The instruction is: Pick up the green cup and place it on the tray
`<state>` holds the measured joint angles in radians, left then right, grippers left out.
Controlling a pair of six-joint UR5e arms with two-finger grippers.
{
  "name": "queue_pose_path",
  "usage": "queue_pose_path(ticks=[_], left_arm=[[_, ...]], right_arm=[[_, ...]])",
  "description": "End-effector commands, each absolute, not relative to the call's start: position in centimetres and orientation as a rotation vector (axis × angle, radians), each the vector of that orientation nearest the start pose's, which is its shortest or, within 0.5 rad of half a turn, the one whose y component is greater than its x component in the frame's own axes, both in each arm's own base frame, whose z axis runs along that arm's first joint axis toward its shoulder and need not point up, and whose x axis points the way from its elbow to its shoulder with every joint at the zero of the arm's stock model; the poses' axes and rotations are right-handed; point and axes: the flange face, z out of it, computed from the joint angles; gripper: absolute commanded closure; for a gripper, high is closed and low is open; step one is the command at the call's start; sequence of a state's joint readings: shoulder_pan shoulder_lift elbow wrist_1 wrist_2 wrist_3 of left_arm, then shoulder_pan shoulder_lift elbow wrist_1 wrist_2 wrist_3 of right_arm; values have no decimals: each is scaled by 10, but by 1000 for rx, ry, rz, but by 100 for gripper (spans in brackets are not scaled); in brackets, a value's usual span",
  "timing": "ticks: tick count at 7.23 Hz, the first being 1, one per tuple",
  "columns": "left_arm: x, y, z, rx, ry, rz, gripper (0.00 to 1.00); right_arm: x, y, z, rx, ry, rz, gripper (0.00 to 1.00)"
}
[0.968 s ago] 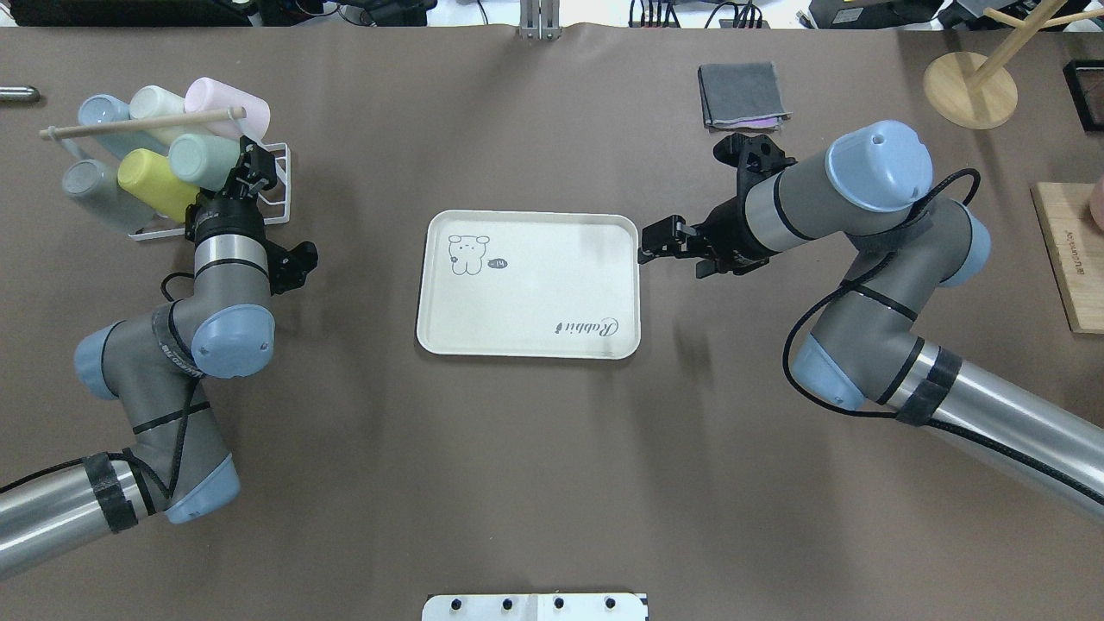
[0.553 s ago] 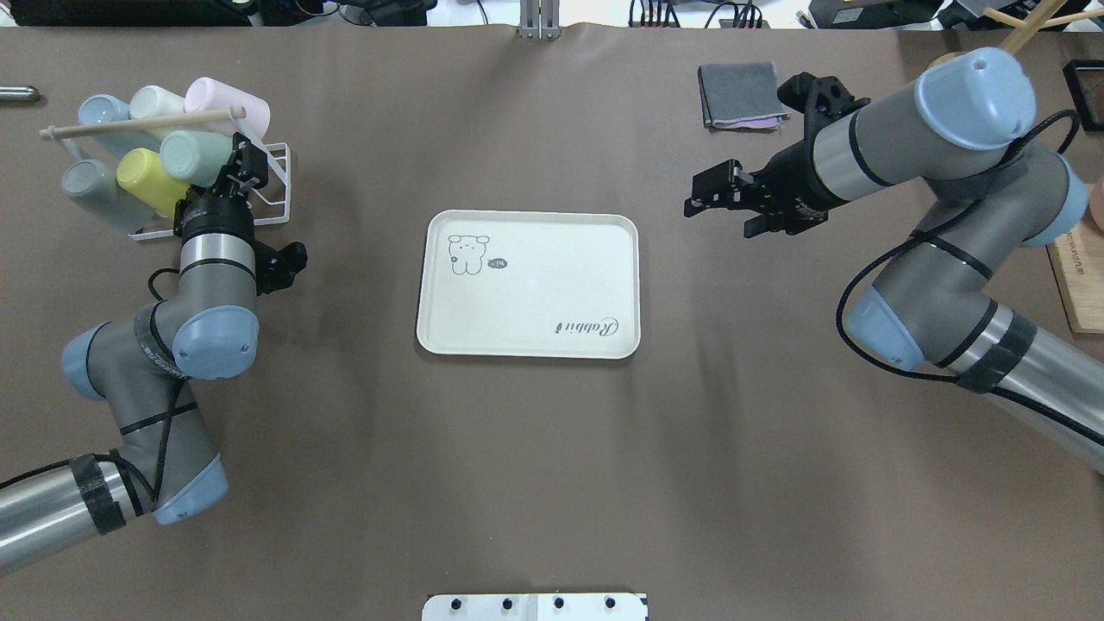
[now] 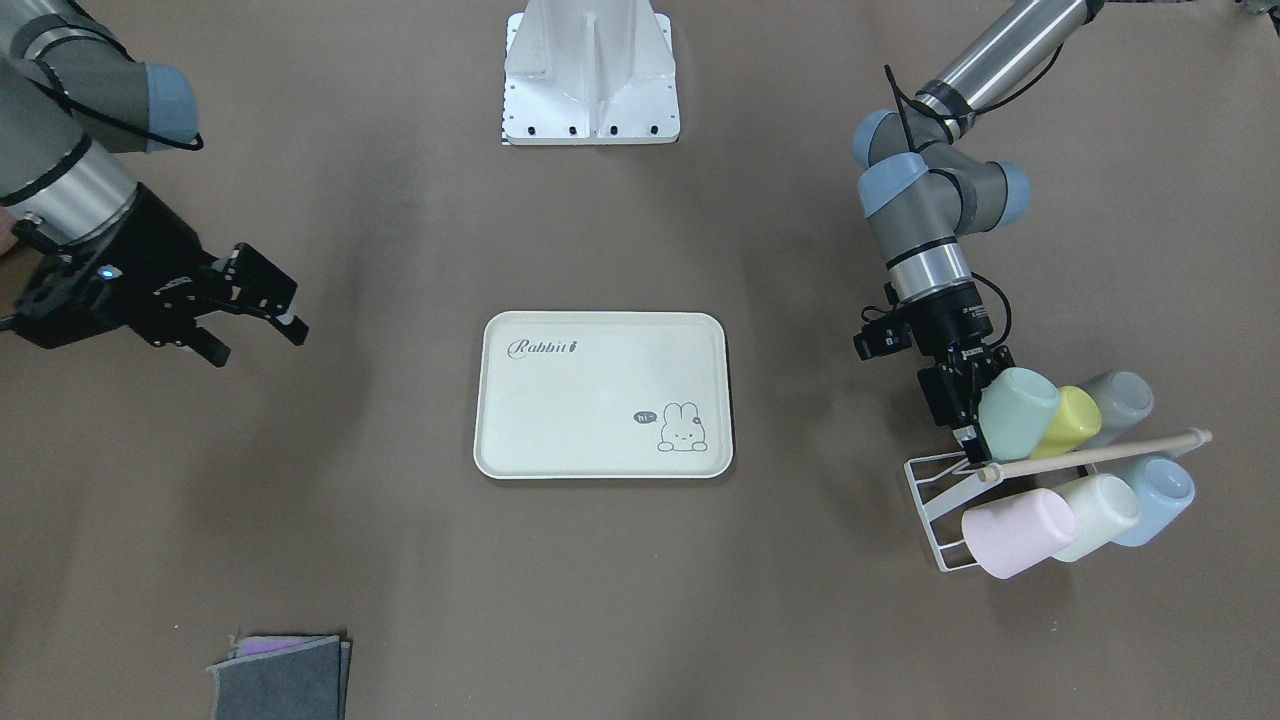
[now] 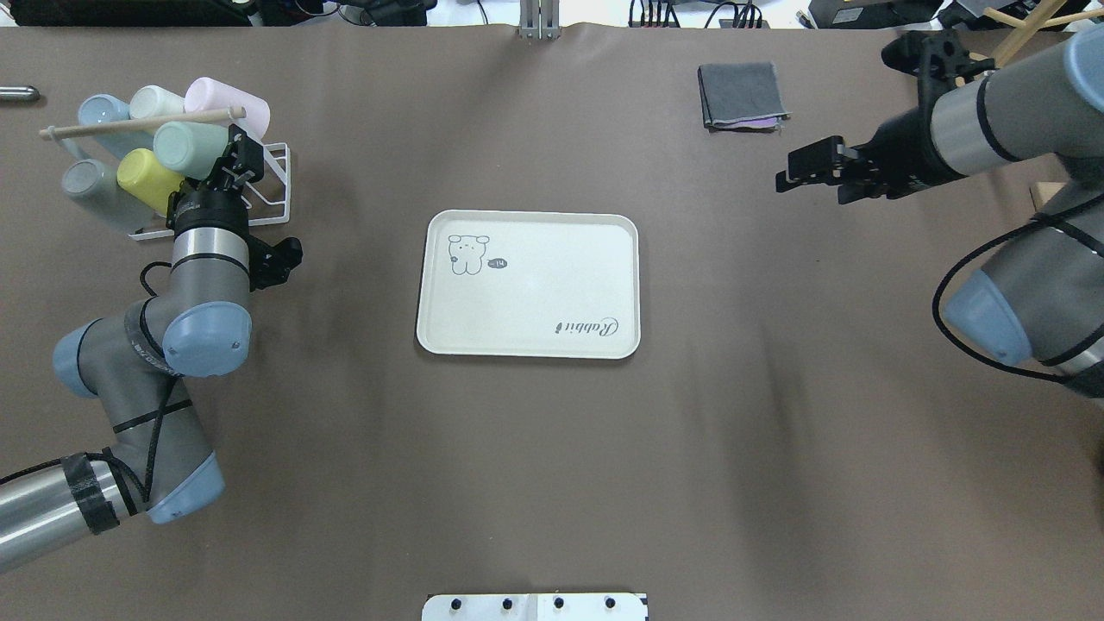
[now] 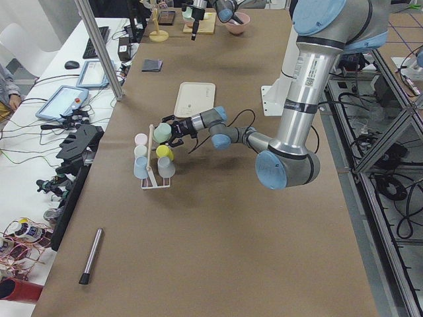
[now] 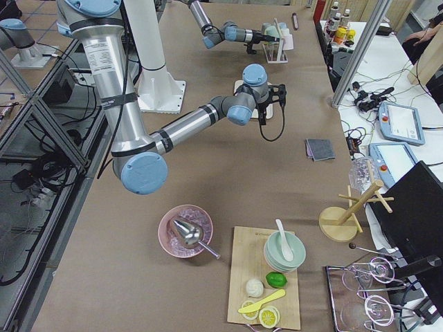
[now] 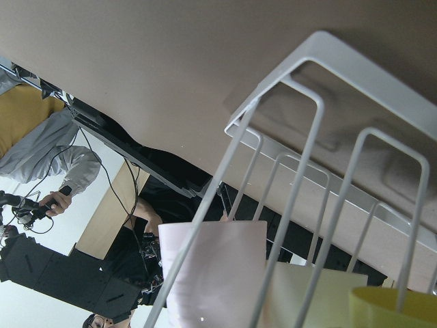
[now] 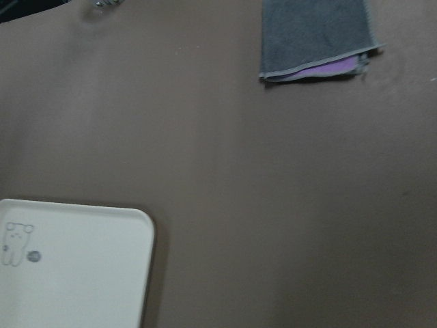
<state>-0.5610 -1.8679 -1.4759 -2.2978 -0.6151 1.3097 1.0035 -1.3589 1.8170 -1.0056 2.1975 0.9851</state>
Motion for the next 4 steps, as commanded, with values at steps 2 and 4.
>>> queue_pose_path(ticks=[2,4], left_arm=[[387,-500,435,806,-1144,1566,15],[366,-487,433,817,-1146,1561,15]], right_arm=[[-108,-517,461,477,-796,-250,0],[-33,-528,491,428,-635,-384,0]])
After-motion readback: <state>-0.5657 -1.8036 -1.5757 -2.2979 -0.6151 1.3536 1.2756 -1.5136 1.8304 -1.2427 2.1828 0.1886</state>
